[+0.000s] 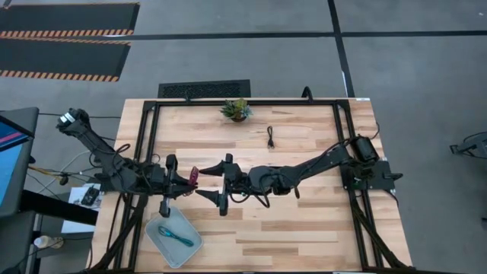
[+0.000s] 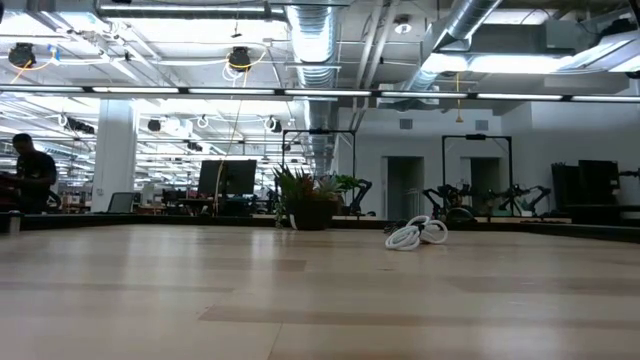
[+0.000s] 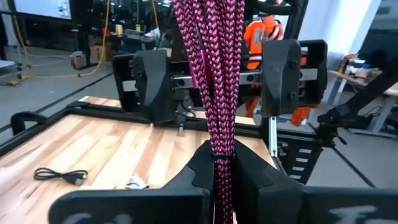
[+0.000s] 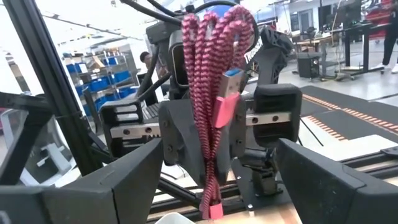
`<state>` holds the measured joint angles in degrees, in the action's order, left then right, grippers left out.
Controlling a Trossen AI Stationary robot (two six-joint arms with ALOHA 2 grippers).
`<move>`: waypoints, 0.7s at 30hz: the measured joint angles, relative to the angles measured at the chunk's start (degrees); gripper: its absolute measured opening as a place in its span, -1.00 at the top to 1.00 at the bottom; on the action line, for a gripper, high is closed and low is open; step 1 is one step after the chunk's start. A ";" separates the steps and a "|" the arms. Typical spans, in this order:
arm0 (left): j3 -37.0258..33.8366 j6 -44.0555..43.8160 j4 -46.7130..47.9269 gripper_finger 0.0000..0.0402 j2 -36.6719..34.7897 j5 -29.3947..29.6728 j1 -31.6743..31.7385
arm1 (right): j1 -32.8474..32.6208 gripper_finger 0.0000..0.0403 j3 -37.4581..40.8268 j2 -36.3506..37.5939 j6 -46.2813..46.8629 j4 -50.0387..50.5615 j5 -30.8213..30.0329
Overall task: Pick and place USB-C Cables
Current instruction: Put the pink charger cable into the gray bin
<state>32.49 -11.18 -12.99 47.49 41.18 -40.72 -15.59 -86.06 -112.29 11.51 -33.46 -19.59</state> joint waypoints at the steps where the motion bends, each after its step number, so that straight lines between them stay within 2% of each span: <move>1: 0.00 0.16 -0.48 0.96 0.43 -0.38 0.61 | 0.00 -0.65 0.00 0.00 -0.01 0.08 0.00; 5: 0.04 0.34 -1.99 0.96 1.57 -3.38 1.98 | 0.00 -0.65 0.00 0.00 -1.06 -0.27 -0.08; 14: 0.04 0.88 -5.26 0.96 5.79 -6.13 3.22 | 0.37 -0.65 0.00 0.00 -2.34 -0.63 -0.09; 21: 0.04 0.90 -5.97 0.96 6.07 -6.17 3.26 | 0.72 -0.58 0.00 0.00 -2.45 -0.41 -0.39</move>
<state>32.53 -10.29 -18.96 53.56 35.01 -37.45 -14.87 -86.06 -112.29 9.06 -33.87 -19.99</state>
